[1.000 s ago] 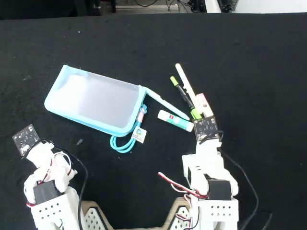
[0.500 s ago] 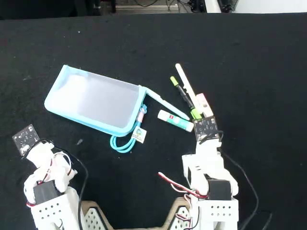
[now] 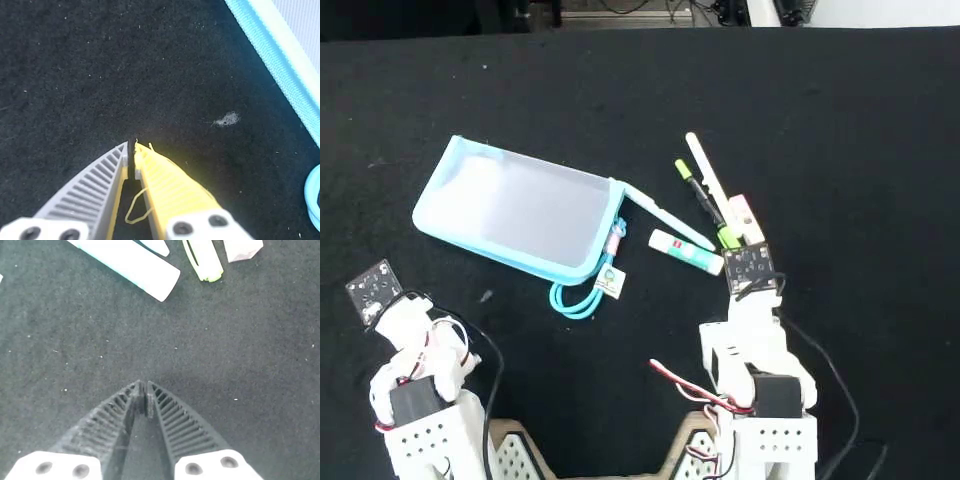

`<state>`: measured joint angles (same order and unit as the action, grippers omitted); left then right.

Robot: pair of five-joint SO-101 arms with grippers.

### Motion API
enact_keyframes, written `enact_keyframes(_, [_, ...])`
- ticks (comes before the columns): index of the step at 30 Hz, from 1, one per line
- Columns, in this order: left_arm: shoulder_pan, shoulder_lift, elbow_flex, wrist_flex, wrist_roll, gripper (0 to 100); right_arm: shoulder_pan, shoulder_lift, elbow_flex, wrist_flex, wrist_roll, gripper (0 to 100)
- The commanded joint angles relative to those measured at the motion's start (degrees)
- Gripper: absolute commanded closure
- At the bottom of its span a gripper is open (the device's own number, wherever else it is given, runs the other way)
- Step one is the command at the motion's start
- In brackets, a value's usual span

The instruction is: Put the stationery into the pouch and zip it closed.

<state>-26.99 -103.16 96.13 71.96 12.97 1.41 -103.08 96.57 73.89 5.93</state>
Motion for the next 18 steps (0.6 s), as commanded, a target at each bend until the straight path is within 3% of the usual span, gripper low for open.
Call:
enact_keyframes(1, [-0.2, -0.4, 1.3, 0.4, 0.4, 97, 0.5, -4.2, 0.0, 0.4, -0.4, 98.6])
enact_keyframes(18, [0.1, -0.4, 1.3, 0.4, 0.6, 97, 0.3, -4.2, 0.0, 0.4, -0.4, 98.5])
